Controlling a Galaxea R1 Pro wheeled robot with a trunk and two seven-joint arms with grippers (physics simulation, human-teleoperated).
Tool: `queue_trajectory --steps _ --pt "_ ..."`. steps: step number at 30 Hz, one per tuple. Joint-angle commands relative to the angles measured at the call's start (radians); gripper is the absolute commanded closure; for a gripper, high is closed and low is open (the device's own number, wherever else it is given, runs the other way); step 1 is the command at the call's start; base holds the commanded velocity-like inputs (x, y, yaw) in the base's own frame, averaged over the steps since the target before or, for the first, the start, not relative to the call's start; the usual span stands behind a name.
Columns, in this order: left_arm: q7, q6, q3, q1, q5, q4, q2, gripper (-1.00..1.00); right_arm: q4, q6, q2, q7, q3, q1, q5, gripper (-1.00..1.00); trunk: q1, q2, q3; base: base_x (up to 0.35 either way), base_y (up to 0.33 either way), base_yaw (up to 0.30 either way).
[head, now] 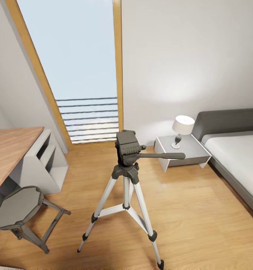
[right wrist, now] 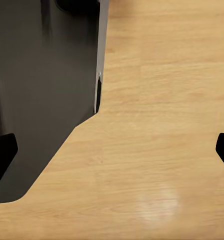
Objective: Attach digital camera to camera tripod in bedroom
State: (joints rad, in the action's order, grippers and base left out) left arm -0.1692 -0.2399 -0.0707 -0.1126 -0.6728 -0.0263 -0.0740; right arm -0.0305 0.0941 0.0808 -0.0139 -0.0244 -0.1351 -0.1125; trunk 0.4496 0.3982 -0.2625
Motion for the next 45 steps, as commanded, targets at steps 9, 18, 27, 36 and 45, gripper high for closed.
queue_trajectory --steps 9,18,27,36,45 --pt "-0.004 -0.005 -0.008 -0.001 -0.008 0.002 0.000 1.00 -0.003 0.006 0.000 -0.003 -0.003 -0.001 -0.010 -1.00 0.000 0.002 -0.016 0.000 0.000 0.000" --pt "-0.004 -0.005 -0.008 -0.001 -0.008 0.002 0.000 1.00 -0.003 0.006 0.000 -0.003 -0.003 -0.001 -0.010 -1.00 0.000 0.002 -0.028 0.000 0.000 0.000" --pt "-0.004 -0.004 -0.008 -0.001 -0.007 0.002 -0.001 1.00 -0.003 0.001 -0.001 -0.002 -0.003 -0.001 -0.010 -1.00 0.000 0.002 -0.029 -0.048 0.000 0.000" --pt "-0.004 -0.004 -0.007 -0.001 -0.008 0.002 -0.001 1.00 -0.003 0.001 -0.001 -0.003 -0.003 -0.001 -0.010 -1.00 0.000 0.002 -0.029 -0.265 0.000 0.000" --pt "-0.004 -0.004 -0.007 -0.001 -0.008 0.002 -0.001 1.00 -0.003 0.001 -0.001 -0.003 -0.003 -0.001 -0.010 -1.00 0.000 0.002 -0.029 -0.071 0.000 0.000"
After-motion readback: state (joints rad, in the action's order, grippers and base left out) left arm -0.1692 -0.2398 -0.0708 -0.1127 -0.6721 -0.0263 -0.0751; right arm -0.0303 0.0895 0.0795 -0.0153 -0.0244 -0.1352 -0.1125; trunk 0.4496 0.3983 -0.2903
